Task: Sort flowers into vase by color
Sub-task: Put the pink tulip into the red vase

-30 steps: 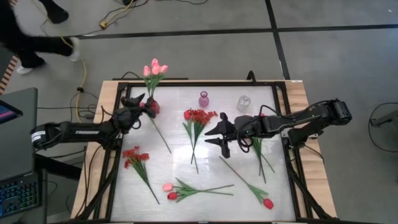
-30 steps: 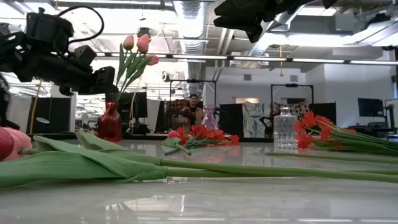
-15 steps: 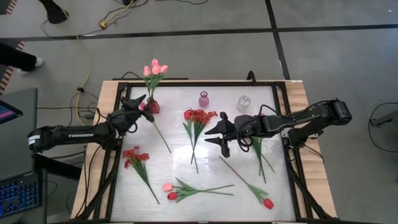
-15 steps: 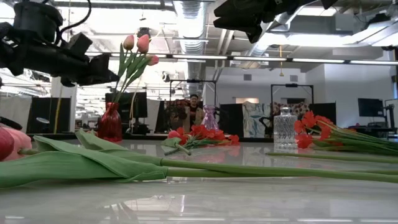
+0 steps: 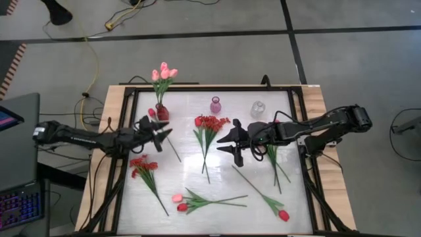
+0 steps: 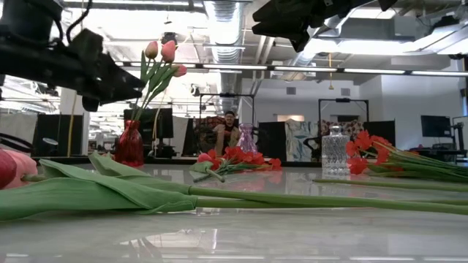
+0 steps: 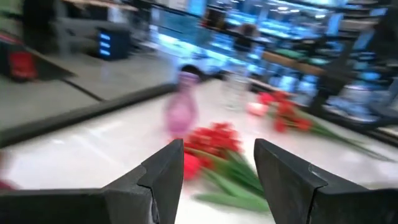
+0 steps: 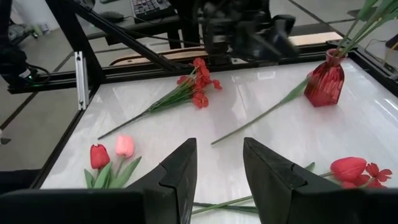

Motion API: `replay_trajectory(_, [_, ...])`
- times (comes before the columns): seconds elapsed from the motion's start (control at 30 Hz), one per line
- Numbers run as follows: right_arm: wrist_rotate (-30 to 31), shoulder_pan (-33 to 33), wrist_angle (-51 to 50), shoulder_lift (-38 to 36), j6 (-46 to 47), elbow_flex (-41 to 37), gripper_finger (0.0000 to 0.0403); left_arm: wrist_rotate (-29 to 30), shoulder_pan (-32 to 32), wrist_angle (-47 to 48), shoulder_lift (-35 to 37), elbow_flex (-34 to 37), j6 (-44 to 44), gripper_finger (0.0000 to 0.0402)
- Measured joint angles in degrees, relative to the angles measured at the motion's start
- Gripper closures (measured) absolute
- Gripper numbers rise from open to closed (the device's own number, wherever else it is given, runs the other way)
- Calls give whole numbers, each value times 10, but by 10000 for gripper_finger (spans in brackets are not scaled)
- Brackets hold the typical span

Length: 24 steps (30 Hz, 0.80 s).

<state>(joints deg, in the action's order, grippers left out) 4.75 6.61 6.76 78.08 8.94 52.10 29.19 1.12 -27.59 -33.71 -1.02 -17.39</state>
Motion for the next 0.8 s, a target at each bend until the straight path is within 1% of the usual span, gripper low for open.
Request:
replay_trajectory(0.13, [0, 1, 0, 0, 1, 0, 243, 10, 71, 0, 0, 0, -31, 218])
replay_trajectory(0.27, [0, 2, 0, 0, 15, 0, 243, 46, 139, 0, -1, 0, -49, 219])
replay_trajectory(0.4, [0, 10, -13, 0, 17, 0, 243, 81, 200, -4, -24, -1, -75, 219])
replay_trajectory(0.5, [-1, 26, -33, 0, 17, 0, 243, 107, 238, -1, -64, -14, -92, 219])
replay_trajectory(0.6, [-2, 44, -62, 0, 11, 0, 243, 134, 267, -1, -122, -45, -91, 219])
replay_trajectory(0.67, [-3, 56, -84, 0, 11, 0, 243, 145, 278, -1, -170, -72, -79, 219])
replay_trajectory(0.8, [-3, 83, -117, 0, -18, 0, 243, 146, 286, -2, -265, -126, -31, 219])
